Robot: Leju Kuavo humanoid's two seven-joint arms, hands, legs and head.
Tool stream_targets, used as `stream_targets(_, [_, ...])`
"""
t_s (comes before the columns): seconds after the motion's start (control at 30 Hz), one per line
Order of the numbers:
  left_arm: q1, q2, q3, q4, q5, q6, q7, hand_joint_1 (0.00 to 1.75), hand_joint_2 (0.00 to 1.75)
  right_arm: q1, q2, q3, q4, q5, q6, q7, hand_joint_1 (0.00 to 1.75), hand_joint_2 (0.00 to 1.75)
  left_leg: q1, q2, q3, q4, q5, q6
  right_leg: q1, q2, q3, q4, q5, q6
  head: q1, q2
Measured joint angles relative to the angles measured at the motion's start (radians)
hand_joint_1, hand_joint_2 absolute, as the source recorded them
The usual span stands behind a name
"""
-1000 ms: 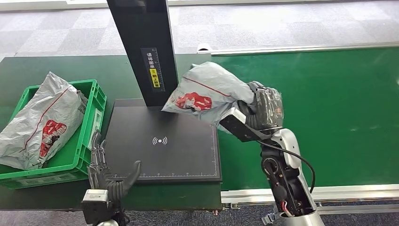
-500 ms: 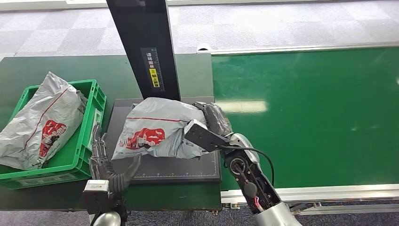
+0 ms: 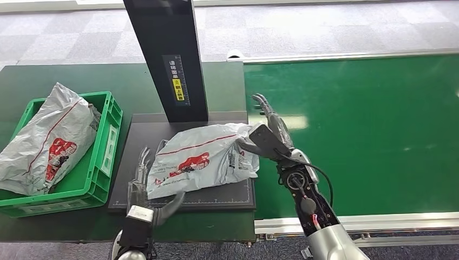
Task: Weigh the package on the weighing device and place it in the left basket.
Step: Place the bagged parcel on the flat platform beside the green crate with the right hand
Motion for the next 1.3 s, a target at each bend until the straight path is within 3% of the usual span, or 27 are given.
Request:
stream_targets(0.27, [-0.137, 0.026, -0.038, 0.130, -0.381, -0.182, 0.178, 0.00, 1.75, 0.070, -0.025, -0.078, -0.182, -0.068, 0.025, -0.027, 0.00, 1.75, 0.000, 0.000, 0.001, 0.000, 0.000, 0.000, 0.000, 0.000, 0.000, 0.000, 0.000, -0.001, 0.000, 0.000])
stream_targets(0.63, [-0.352, 0.021, -0.096, 0.395, -0.691, -0.239, 0.336, 0.00, 1.75, 0.141, -0.022, -0.091, -0.337, -0.064, 0.021, -0.011, 0.00, 1.75, 0.000, -0.001, 0.001, 0.000, 0.001, 0.000, 0.000, -0.001, 0.000, 0.000, 0.001, -0.001, 0.000, 0.000])
stream_targets(0.67, [-0.384, 0.013, -0.105, 0.429, -0.734, -0.249, 0.363, 0.33, 1.75, 0.150, -0.018, -0.095, -0.355, -0.055, 0.017, -0.011, 0.00, 1.75, 0.000, -0.002, 0.001, 0.000, 0.001, 0.000, 0.000, -0.002, 0.001, 0.000, 0.001, -0.001, 0.000, 0.000])
stream_targets(0.77, [-0.497, -0.027, -0.137, 0.553, -0.873, -0.251, 0.468, 1.64, 1.75, 0.177, -0.007, -0.102, -0.412, -0.001, -0.005, -0.011, 0.00, 1.75, 0.000, -0.002, 0.001, 0.000, 0.001, 0.000, 0.000, -0.002, 0.001, 0.000, 0.001, 0.000, 0.000, 0.000])
stream_targets(0.8, [-0.534, -0.042, -0.146, 0.596, -0.905, -0.243, 0.494, 1.75, 1.75, 0.185, -0.003, -0.102, -0.432, 0.017, -0.010, -0.010, 0.00, 1.75, 0.000, -0.002, 0.001, 0.000, 0.001, 0.000, 0.000, -0.002, 0.001, 0.000, 0.002, 0.000, 0.000, 0.000])
stream_targets(1.03, [-0.676, -0.091, -0.159, 0.760, -0.930, -0.168, 0.515, 1.75, 1.75, 0.214, 0.007, -0.102, -0.518, 0.042, -0.018, -0.002, 0.00, 1.75, 0.000, 0.000, 0.000, 0.001, 0.001, 0.000, 0.000, -0.001, 0.000, 0.000, 0.002, 0.000, 0.000, 0.000])
stream_targets(1.13, [-0.704, -0.091, -0.157, 0.771, -0.932, -0.134, 0.525, 1.75, 1.75, 0.220, 0.007, -0.104, -0.538, 0.006, 0.002, -0.006, 0.00, 1.75, 0.000, 0.000, 0.000, 0.000, 0.001, 0.000, 0.000, -0.001, 0.000, 0.000, 0.002, 0.000, 0.000, 0.000])
stream_targets(1.3, [-0.713, -0.080, -0.123, 0.734, -0.880, 0.010, 0.497, 1.75, 1.75, 0.225, 0.007, -0.120, -0.581, -0.028, 0.003, -0.010, 0.00, 1.75, 0.000, 0.000, 0.000, 0.000, 0.001, 0.000, 0.000, 0.000, 0.000, 0.001, 0.002, 0.000, 0.000, 0.000])
